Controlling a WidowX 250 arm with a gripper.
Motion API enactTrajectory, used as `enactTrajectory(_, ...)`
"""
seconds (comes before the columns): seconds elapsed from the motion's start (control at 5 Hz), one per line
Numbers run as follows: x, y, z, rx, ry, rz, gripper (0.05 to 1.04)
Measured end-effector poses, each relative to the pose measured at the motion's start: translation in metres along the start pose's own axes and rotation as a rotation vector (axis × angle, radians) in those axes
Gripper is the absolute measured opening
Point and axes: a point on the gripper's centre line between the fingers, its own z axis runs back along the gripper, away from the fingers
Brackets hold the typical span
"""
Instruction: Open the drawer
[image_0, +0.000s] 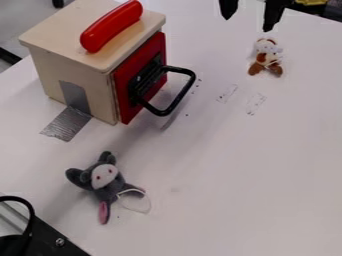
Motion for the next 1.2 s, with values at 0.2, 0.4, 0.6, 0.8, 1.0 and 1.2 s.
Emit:
enactTrajectory(0.2, -0.006, -0.001, -0.015, -0.001, 0.045, -0.002, 1.001)
enactTrajectory(0.4, -0.042, 0.001, -0.023, -0.056, 0.074, 0.026, 1.001)
enactTrajectory(0.6, -0.073, 0.015, -0.008, -0.099, 0.019, 0.047, 1.001)
enactTrajectory(0.8, -0.106, 0.025, -0.026, -0.074, 0.032, 0.017, 1.001)
enactTrajectory(1.0, -0.126, 0.034, -0.048, -0.026, 0.043, -0.031, 1.001)
enactTrajectory(1.2, -0.133, 0.039, -0.077, 0.021, 0.057, -0.088, 0.997)
